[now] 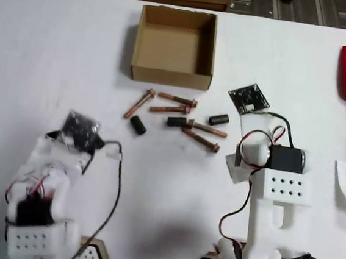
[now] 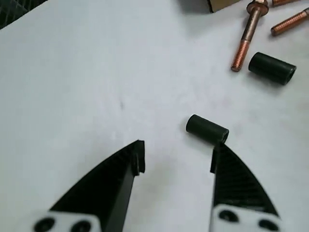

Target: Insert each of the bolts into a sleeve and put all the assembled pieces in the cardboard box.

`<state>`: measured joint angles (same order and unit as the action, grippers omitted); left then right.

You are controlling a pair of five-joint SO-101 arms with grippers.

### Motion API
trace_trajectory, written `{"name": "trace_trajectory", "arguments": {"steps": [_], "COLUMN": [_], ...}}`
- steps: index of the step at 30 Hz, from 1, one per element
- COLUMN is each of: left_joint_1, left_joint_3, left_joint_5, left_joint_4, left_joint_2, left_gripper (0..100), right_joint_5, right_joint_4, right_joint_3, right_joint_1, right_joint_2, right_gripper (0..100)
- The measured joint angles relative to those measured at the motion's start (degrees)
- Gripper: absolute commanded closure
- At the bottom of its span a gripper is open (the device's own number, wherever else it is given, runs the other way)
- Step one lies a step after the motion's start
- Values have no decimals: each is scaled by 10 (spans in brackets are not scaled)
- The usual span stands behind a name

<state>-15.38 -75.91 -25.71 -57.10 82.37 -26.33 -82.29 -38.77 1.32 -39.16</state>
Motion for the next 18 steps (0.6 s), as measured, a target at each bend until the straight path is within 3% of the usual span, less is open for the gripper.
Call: {"name": "trace_trajectory", "arguments": {"steps": [3,7,13,18], "left_joint_1": [-1,14,82,127], "left_joint_3": [137,389,738,958], "left_joint_5": [53,111,111,130], "left_joint_4": [-12,-114,-285,-332], "left_joint_2": [-193,-476,-812,-1032], "left_gripper": [762,761,759,759], "right_joint_5": [0,0,0,-1], "right_joint_4": [0,-4,-12,-14], "right_joint_3": [0,0,-16,-69], "right_joint_1": [0,0,0,0], "right_joint_2": [0,0,-42,-115], "right_gripper": [977,977,977,977]}}
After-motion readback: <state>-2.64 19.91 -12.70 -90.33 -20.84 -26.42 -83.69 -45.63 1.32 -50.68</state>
